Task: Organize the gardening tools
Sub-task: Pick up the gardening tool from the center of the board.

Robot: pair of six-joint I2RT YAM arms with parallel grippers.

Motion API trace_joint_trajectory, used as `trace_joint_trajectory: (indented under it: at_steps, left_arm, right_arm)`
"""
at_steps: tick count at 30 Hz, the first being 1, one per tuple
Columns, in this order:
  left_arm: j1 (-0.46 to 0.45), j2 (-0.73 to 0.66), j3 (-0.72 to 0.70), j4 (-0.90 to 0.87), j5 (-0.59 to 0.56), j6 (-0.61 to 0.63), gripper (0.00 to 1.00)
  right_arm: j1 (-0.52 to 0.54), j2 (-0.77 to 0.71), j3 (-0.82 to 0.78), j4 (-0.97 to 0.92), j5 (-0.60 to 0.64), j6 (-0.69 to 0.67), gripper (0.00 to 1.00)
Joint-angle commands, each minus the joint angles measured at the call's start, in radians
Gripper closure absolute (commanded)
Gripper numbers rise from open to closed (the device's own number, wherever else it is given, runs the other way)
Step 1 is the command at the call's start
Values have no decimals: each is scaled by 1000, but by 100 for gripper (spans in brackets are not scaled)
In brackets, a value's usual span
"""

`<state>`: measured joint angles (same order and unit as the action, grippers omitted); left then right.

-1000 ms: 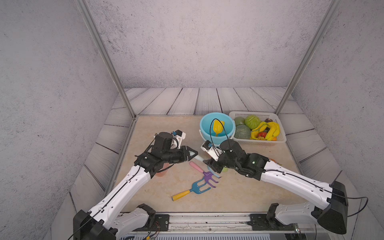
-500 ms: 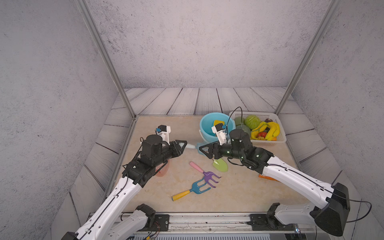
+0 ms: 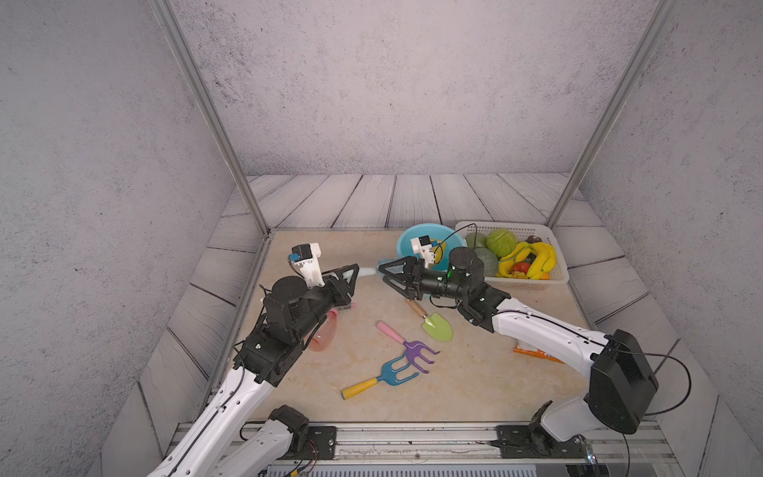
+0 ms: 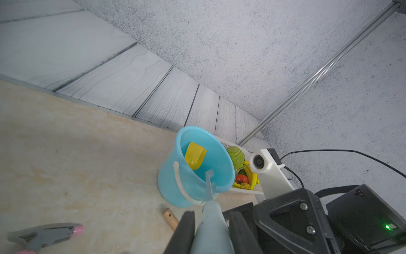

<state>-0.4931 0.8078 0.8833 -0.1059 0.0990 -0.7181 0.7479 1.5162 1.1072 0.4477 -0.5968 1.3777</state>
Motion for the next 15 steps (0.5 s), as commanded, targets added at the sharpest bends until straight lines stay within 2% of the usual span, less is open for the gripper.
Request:
trace_joint_trajectory:
  at_steps: [1, 7, 15]
  left_arm:
    - [-8, -4, 22, 95, 0, 32, 100]
    - [-36, -4, 22, 101, -45, 65, 100]
    - [-43, 5, 32, 111, -94, 101, 100]
  right_arm:
    - [6, 34, 37, 146, -26, 119, 35]
    - [7, 84, 63, 213, -30, 211, 35]
    - [17, 75, 30, 220, -36, 246, 35]
